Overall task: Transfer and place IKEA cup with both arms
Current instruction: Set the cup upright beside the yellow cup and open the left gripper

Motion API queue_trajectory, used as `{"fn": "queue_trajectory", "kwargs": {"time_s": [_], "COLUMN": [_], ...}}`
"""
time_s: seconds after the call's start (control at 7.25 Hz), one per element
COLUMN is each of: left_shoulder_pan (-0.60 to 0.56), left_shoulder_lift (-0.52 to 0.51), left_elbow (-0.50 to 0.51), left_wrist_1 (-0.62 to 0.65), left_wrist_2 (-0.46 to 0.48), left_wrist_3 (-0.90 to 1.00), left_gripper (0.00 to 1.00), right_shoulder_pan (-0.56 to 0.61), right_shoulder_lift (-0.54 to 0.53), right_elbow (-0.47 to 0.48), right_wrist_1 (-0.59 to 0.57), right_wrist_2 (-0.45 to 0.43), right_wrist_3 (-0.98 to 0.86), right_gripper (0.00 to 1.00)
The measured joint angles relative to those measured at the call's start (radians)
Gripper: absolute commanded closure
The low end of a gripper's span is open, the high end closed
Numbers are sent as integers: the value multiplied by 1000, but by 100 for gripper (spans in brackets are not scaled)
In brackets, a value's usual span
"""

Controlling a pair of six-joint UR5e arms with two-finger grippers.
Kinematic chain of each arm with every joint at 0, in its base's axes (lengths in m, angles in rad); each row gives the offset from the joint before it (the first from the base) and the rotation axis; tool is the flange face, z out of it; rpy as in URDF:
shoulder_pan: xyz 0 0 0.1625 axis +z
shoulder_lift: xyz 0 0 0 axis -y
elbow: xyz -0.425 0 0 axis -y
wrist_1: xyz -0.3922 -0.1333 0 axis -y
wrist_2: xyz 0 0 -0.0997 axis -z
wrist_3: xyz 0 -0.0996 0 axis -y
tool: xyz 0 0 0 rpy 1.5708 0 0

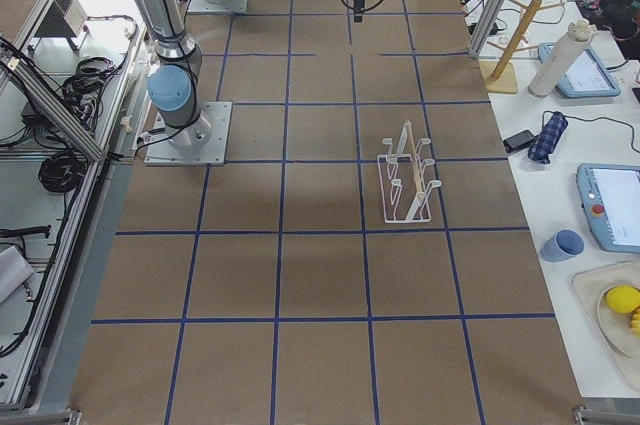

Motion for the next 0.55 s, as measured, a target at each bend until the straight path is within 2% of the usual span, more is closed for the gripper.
{"fn": "queue_trajectory", "kwargs": {"time_s": [0.28,0.41,0.55], "left_shoulder_pan": [-4,-6,-7], "left_shoulder_lift": [-9,-13,-16], "left_elbow": [0,0,0], "left_wrist_1": [2,5,10], "left_wrist_2": [-2,-2,-3], "left_wrist_3": [-1,0,0], "left_gripper": [99,70,51], "right_shoulder_pan": [0,0,0], "right_shoulder_lift": [-1,-2,-2], "right_elbow": [0,0,0], "right_wrist_1": [0,0,0], "right_wrist_2": [2,2,2], "right_wrist_3": [-1,-2,-2], "right_gripper": [0,0,0]}}
